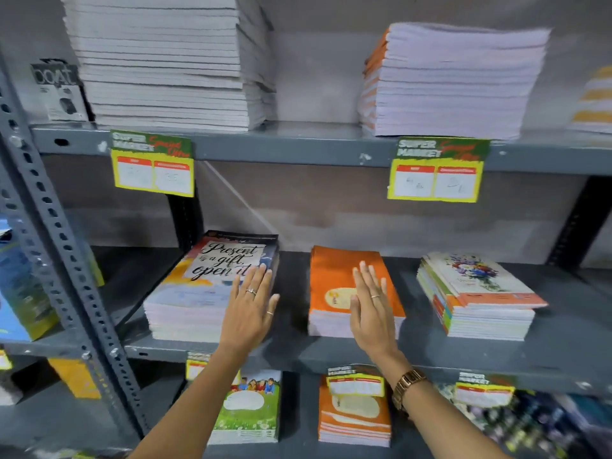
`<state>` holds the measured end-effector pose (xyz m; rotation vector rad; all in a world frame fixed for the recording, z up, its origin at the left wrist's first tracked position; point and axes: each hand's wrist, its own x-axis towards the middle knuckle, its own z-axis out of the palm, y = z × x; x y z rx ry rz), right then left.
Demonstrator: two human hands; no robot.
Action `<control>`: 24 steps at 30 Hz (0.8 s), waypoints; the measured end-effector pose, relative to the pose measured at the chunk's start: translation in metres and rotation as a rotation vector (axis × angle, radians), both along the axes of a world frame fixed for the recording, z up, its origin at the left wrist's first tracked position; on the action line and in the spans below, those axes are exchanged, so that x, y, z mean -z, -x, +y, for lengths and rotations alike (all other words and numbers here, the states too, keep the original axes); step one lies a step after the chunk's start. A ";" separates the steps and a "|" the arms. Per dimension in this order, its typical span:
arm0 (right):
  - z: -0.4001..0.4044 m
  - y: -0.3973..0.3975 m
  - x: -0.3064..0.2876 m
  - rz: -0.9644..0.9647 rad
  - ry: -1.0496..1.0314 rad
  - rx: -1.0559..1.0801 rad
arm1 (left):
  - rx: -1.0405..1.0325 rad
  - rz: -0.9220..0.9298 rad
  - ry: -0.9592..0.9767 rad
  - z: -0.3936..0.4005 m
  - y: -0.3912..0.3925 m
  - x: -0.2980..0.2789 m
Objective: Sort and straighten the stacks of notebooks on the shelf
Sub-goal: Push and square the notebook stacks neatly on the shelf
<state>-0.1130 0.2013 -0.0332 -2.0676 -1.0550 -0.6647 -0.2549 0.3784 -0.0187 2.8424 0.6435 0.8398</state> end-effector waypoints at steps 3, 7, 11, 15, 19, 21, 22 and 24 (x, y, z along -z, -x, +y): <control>-0.041 -0.030 -0.004 -0.025 0.041 0.101 | 0.080 -0.020 0.009 -0.031 -0.034 -0.006; -0.095 -0.066 -0.004 0.004 0.064 0.185 | 0.166 0.007 -0.023 -0.074 -0.078 -0.008; -0.139 -0.097 -0.005 0.023 0.072 0.246 | 0.233 -0.040 -0.060 -0.115 -0.118 -0.006; -0.176 -0.122 -0.006 0.079 0.055 0.307 | 0.305 -0.040 -0.004 -0.154 -0.152 -0.002; -0.203 -0.145 -0.005 0.129 0.087 0.338 | 0.354 -0.037 0.006 -0.182 -0.182 0.011; -0.213 -0.155 -0.005 0.128 0.135 0.335 | 0.370 -0.028 0.012 -0.195 -0.194 0.015; -0.218 -0.161 -0.005 0.120 0.160 0.333 | 0.379 -0.021 0.014 -0.201 -0.201 0.017; -0.231 -0.174 -0.004 0.117 0.200 0.335 | 0.398 -0.001 0.032 -0.214 -0.215 0.020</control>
